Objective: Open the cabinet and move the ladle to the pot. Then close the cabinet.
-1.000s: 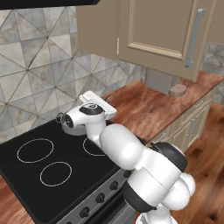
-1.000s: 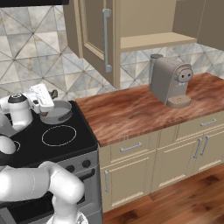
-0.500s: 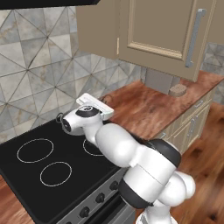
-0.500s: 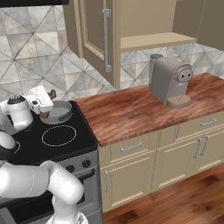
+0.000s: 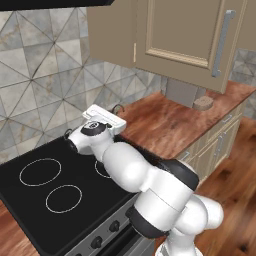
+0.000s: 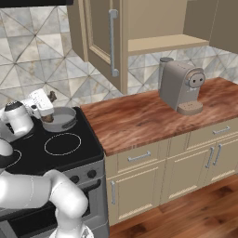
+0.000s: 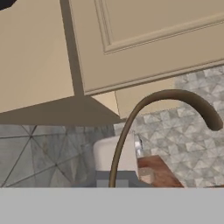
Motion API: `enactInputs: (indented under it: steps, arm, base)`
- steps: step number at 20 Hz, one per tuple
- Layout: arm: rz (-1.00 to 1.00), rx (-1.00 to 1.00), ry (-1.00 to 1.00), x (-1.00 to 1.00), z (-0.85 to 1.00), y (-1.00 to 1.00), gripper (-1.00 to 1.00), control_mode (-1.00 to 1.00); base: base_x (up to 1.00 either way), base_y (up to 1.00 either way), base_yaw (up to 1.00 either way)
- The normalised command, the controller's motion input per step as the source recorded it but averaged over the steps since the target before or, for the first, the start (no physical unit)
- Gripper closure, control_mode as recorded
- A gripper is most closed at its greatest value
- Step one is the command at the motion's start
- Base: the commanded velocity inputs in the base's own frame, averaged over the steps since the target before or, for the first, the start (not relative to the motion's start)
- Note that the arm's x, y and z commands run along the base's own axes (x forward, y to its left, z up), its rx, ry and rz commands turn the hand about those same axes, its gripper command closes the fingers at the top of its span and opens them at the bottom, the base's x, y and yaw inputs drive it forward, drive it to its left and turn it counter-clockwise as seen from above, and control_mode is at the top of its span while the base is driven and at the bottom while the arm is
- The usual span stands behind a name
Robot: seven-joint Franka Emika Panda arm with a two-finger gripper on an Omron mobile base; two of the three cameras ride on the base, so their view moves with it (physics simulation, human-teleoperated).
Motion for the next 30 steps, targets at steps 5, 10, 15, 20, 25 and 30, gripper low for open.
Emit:
enactInputs:
  steps: [5, 10, 15, 20, 25, 30]
  arm:
    - [0.00, 0.02, -0.16, 0.32, -0.04, 0.00, 1.00, -1.00]
    - [0.04, 0.07, -0.09, 0.42, -0.30, 0.00, 1.00, -1.00]
    - [0.07, 0.09, -0.13, 0.23, -0.42, 0.00, 1.00, -1.00]
    - [0.04, 0.02, -0.24, 0.07, -0.51, 0.00, 1.00, -1.00]
    - [0.01, 0.02, -0.30, 0.00, -0.67, 0.00, 1.00, -1.00]
    - [0.00, 0.06, -0.26, 0.07, -0.64, 0.00, 1.00, -1.00]
  base:
    - [0.00, 0.00, 0.00]
    - [0.00, 0.00, 0.00]
    - [0.00, 0.00, 0.00]
    - [0.00, 0.00, 0.00]
    - [0.00, 0.00, 0.00]
    - [0.00, 0.00, 0.00]
